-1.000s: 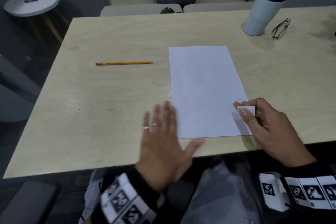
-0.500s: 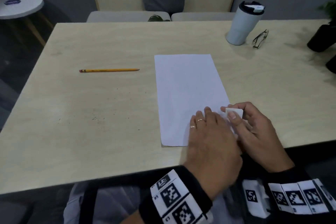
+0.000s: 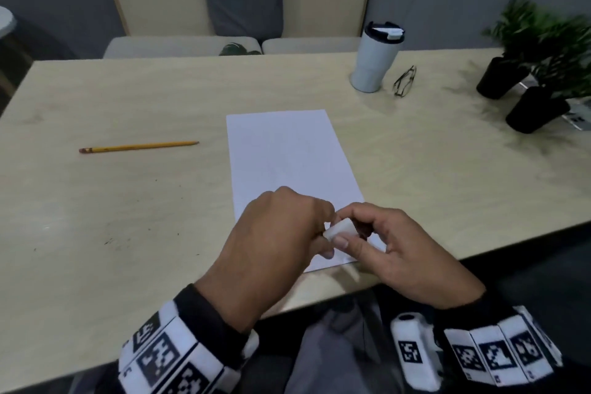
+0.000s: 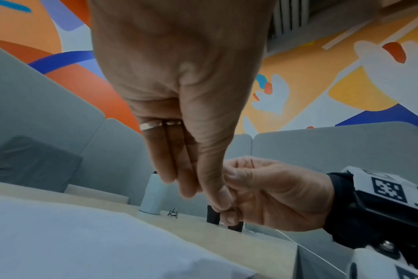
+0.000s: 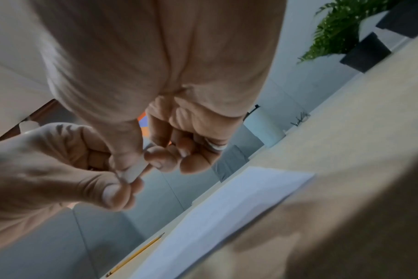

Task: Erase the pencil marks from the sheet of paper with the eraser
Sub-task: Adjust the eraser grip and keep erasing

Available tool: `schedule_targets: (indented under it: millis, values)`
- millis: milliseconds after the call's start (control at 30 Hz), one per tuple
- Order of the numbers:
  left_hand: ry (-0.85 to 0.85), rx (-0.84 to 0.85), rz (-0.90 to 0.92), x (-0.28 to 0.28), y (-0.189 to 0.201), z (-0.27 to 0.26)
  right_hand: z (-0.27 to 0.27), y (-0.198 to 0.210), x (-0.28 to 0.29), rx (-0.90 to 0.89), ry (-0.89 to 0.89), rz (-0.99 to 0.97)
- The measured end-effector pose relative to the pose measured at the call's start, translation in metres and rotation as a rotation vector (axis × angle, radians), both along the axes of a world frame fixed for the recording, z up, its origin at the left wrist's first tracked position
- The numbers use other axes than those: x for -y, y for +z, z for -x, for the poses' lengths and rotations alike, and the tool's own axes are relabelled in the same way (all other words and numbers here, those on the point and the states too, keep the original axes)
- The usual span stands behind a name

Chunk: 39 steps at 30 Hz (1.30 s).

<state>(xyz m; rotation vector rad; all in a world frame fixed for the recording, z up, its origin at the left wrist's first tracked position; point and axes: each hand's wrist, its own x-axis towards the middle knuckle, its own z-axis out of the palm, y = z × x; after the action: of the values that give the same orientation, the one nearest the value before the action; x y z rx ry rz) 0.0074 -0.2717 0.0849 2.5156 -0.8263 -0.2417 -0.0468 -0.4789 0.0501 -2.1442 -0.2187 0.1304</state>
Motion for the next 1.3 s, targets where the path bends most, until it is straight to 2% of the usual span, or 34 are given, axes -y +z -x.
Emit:
schedule_targets:
  millis: [100,233,300,400,500,567,667,733,767,833,900,1000,1100,1233,1300]
  values:
    - [-0.005,0.113,-0.126,-0.001,0.001,-0.003,-0.002,0.002,0.007,0.004,0.010,0.075]
    - [0.125,0.154,-0.179,0.010,-0.011,0.005,-0.008,-0.018,0.017,0.079,-0.245,0.037]
    - [0.080,0.084,-0.246,0.026,-0.027,0.021,-0.010,-0.029,0.018,0.051,-0.304,0.036]
    - [-0.078,-0.060,-0.412,0.043,-0.054,0.047,-0.013,-0.036,0.020,0.086,-0.307,0.121]
    - [-0.125,-0.108,-0.505,0.041,-0.073,0.058,-0.012,-0.035,0.021,0.089,-0.287,0.181]
    - [-0.024,-0.135,-0.547,0.021,-0.073,0.055,-0.011,-0.032,0.021,0.087,-0.263,0.226]
    - [0.263,-0.169,-0.649,-0.011,-0.063,0.039,-0.010,-0.029,0.021,0.068,-0.259,0.219]
    - [0.330,-0.141,-0.626,-0.013,-0.056,0.031,-0.011,-0.028,0.020,0.055,-0.278,0.199]
    - [0.279,-0.113,-0.579,-0.005,-0.056,0.029,-0.012,-0.028,0.019,0.057,-0.287,0.190]
    - [0.075,-0.086,-0.510,0.021,-0.058,0.030,-0.013,-0.026,0.018,0.055,-0.302,0.179]
    - [-0.106,-0.097,-0.499,0.050,-0.060,0.033,-0.014,-0.025,0.018,0.042,-0.316,0.166]
    - [-0.193,-0.171,-0.526,0.069,-0.063,0.035,-0.013,-0.025,0.020,0.020,-0.321,0.134]
    - [-0.091,-0.192,-0.596,0.054,-0.065,0.028,-0.015,-0.026,0.021,0.014,-0.314,0.133]
    - [0.235,-0.195,-0.742,0.020,-0.054,0.011,-0.015,-0.027,0.024,-0.001,-0.312,0.111]
    - [0.248,-0.147,-0.716,0.023,-0.051,0.008,-0.016,-0.026,0.024,0.000,-0.317,0.109]
